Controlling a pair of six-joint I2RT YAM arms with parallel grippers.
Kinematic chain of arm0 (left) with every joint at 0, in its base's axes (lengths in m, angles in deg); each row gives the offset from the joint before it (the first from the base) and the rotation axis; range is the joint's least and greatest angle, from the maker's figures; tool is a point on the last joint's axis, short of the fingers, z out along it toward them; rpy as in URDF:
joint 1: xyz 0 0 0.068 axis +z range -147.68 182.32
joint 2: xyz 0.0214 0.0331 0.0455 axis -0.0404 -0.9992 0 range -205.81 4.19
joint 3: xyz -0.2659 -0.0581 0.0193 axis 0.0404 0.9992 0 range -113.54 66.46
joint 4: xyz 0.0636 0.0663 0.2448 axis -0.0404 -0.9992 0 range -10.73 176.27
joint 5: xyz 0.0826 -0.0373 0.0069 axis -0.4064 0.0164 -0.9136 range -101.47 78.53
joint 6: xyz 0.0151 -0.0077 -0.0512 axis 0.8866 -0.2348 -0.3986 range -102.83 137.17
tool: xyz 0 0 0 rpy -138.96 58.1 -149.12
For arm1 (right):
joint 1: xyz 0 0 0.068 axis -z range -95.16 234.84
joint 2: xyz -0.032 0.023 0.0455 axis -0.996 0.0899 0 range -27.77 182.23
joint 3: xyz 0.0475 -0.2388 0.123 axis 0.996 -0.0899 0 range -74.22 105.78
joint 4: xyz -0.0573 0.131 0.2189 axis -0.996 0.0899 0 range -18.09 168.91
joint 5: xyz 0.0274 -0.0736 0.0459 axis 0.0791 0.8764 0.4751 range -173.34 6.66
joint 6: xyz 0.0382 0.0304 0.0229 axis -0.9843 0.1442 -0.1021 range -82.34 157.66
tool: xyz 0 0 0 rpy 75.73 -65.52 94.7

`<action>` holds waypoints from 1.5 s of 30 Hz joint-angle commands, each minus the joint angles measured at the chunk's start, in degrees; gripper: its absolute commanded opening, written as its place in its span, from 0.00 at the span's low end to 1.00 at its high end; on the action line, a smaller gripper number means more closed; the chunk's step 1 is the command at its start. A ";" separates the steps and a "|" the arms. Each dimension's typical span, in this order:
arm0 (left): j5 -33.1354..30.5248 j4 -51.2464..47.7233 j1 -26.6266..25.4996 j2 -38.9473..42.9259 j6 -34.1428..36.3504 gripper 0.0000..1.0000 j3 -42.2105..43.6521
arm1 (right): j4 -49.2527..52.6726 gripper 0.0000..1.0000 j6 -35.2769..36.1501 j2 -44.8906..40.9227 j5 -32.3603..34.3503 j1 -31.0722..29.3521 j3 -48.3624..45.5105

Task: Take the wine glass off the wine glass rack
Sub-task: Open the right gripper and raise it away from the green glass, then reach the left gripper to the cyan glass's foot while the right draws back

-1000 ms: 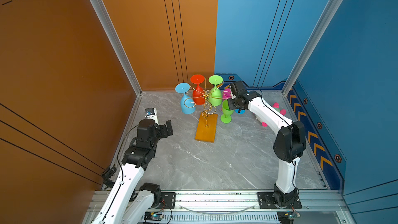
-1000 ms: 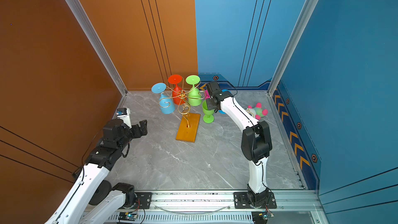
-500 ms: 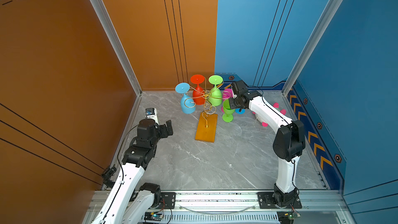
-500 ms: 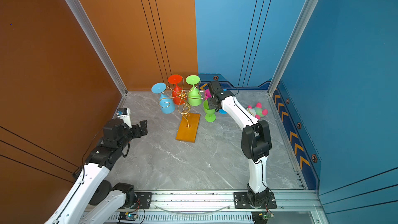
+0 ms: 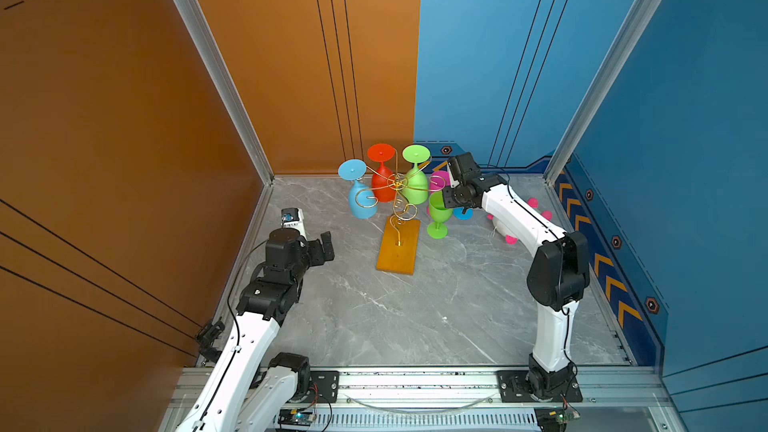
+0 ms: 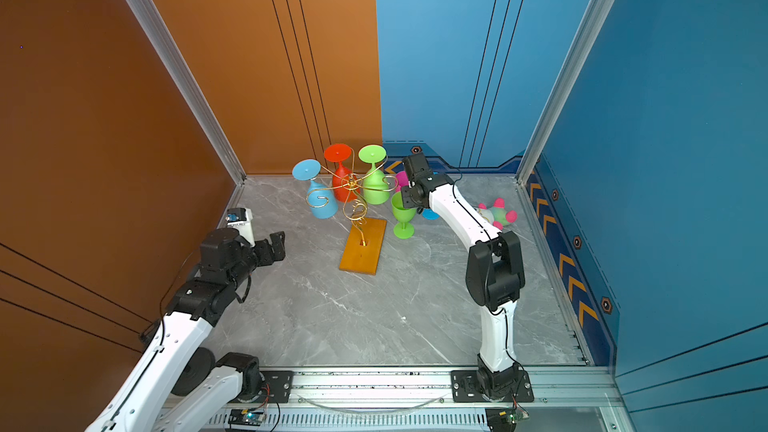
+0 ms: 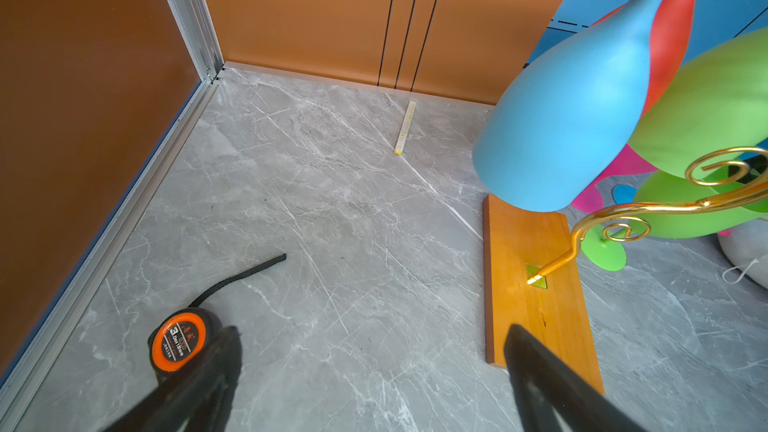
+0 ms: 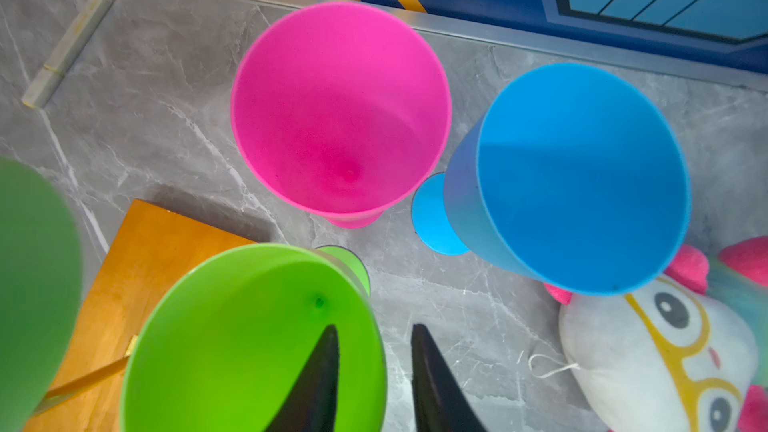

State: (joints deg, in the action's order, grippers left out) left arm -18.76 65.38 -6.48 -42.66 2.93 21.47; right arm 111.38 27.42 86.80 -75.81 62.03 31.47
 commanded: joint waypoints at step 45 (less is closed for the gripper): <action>49.11 13.76 15.18 -27.00 -36.13 0.75 -29.06 | -12.23 0.85 -6.91 -61.47 -20.82 7.31 -53.68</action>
State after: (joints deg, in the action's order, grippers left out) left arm 26.18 79.61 9.54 -68.30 -31.80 -5.02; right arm 98.68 20.67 27.39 -95.59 68.92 -20.86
